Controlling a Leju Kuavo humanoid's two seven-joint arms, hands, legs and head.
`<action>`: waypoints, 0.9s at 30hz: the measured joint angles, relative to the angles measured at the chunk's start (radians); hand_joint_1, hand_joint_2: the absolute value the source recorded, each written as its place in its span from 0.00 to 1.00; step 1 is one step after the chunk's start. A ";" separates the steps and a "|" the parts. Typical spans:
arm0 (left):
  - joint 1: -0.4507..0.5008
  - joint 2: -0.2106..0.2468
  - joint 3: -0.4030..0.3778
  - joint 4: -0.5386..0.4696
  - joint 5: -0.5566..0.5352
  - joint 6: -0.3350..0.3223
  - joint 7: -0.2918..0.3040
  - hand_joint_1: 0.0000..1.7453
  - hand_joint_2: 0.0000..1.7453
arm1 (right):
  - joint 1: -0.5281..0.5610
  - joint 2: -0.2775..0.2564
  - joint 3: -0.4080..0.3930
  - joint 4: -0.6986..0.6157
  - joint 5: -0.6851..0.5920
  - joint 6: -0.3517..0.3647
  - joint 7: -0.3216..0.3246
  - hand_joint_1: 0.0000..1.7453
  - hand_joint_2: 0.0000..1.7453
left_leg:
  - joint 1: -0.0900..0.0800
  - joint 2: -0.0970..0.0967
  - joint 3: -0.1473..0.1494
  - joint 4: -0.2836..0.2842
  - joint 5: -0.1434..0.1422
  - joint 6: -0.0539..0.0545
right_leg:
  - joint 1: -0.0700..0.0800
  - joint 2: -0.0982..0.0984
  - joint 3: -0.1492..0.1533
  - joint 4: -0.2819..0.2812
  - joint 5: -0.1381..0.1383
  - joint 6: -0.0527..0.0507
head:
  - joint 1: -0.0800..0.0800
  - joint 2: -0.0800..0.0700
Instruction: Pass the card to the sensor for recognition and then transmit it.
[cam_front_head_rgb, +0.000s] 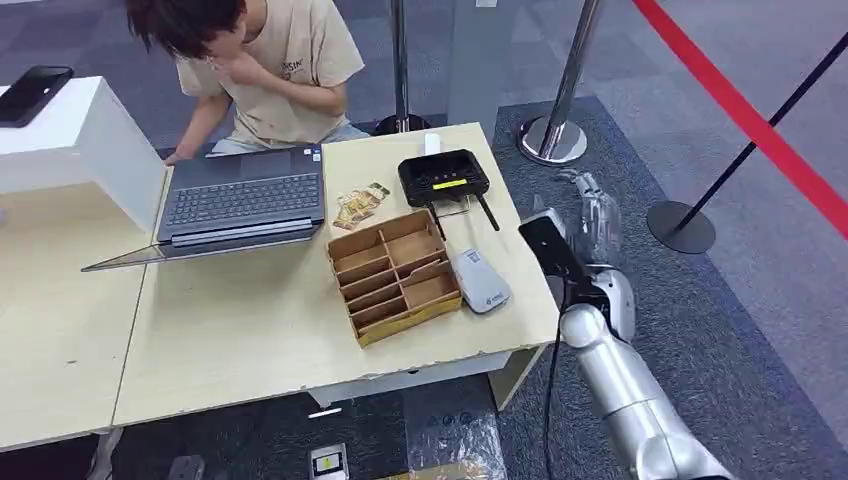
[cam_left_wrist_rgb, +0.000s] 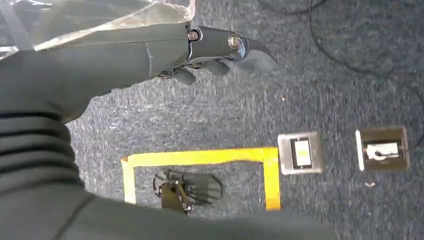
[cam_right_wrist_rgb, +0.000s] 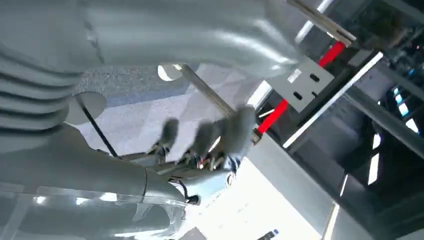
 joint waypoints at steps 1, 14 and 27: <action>-0.001 0.002 0.000 0.000 0.000 -0.002 0.002 0.00 0.00 | 0.001 0.000 -0.002 -0.004 -0.001 -0.001 0.000 0.00 0.00 | 0.000 0.000 0.000 0.000 0.000 0.000 | 0.000 0.000 0.000 0.000 0.000 0.000 | -0.001 0.000; -0.001 0.007 0.000 0.000 0.002 0.022 -0.003 0.00 0.00 | 0.004 0.000 -0.013 -0.047 -0.050 0.117 -0.005 0.00 1.00 | 0.000 0.000 0.000 0.000 0.000 0.000 | 0.000 0.000 0.000 0.000 0.000 0.000 | 0.000 0.000; -0.025 0.005 -0.001 0.000 -0.033 -0.015 0.023 0.00 0.00 | -0.001 -0.001 0.133 -0.043 0.440 0.188 0.079 0.00 1.00 | 0.000 0.000 -0.001 0.000 0.000 0.000 | 0.000 0.000 0.000 0.000 0.000 0.000 | 0.000 0.000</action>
